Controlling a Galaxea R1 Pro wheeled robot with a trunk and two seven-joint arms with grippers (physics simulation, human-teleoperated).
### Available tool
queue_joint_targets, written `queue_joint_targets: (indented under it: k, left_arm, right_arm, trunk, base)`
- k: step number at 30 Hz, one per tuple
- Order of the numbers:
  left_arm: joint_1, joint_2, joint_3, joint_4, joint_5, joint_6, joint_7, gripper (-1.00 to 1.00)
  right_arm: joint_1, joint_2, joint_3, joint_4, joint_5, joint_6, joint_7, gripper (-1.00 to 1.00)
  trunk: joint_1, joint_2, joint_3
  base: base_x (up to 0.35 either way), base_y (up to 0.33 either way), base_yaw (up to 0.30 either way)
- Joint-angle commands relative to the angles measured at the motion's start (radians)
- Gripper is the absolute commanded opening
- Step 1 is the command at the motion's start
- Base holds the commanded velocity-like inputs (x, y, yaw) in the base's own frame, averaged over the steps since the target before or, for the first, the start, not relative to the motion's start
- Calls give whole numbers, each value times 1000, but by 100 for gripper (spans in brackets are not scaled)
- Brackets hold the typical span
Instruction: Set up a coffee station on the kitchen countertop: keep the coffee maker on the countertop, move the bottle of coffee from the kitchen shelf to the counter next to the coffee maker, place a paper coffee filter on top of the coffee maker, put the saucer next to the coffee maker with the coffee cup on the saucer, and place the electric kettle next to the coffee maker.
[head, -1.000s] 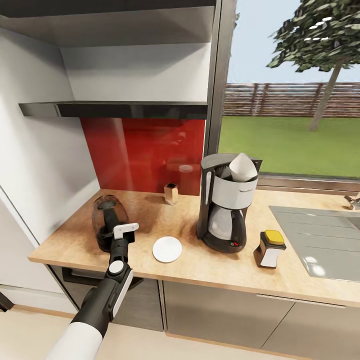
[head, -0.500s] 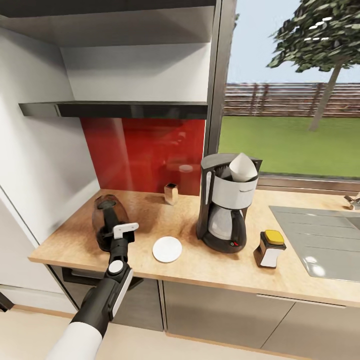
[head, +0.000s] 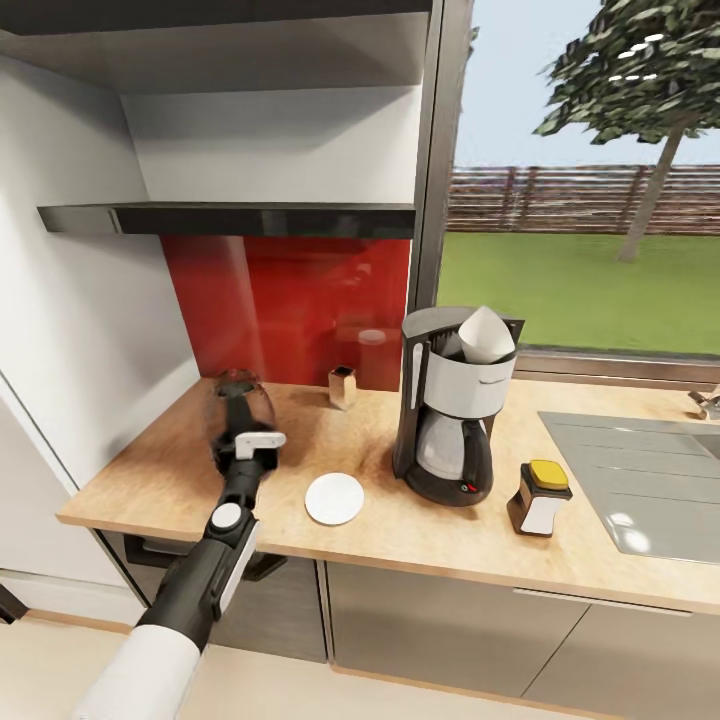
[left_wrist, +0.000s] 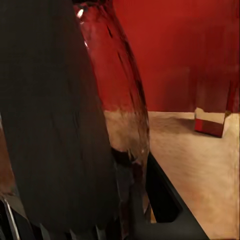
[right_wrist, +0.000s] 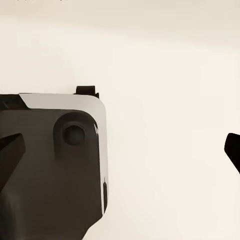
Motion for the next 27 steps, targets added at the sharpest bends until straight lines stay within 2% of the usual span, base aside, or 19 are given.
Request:
queue_joint_targets:
  k: [1,2,3,6,8,9,12,14,19,27]
  left_arm:
    - [-5,16,-1,1,-8,3,-32,-100]
    - [-8,33,0,1,-5,11,-76,-100]
    - [-10,55,1,1,-3,31,-147,-100]
    - [-24,96,11,-1,-2,70,-292,-100]
    - [-45,119,27,-1,-2,82,-385,-100]
    - [-57,134,44,-1,-2,86,-453,-100]
    - [-69,158,91,-1,-1,90,-575,-100]
    - [-72,166,113,-1,-3,90,-634,-100]
    - [-66,171,129,-1,-5,91,-678,-100]
    - [-63,173,133,-20,-8,92,-683,-100]
  right_arm:
    - [-1,0,-9,1,10,-3,-1,100]
    - [-1,0,-9,1,10,-3,-1,100]
    - [-1,0,-9,1,11,-3,-1,100]
    - [-1,-1,-9,2,11,-3,-1,100]
    - [-1,-3,-9,2,10,-4,-1,100]
    - [-1,-3,-9,2,10,-4,-1,100]
    - [-1,-1,-9,2,9,-3,0,100]
    - [-1,0,-9,1,7,-3,0,100]
    - [-1,1,-10,1,6,-2,0,100]
    - [-1,2,-10,1,6,0,0,100]
  trunk:
    - [0,-2,-2]
    - [0,-2,-2]
    - [0,-2,-2]
    - [0,-2,-2]
    - [0,-2,-2]
    - [0,-2,-2]
    - [0,-2,-2]
    - [0,-2,-2]
    - [0,-2,-2]
    - [0,-2,-2]
  base:
    - [0,0,0]
    - [0,0,0]
    - [0,0,0]
    - [0,0,0]
    - [0,0,0]
    - [0,0,0]
    - [0,0,0]
    - [0,0,0]
    - [0,0,-61]
    - [0,0,-242]
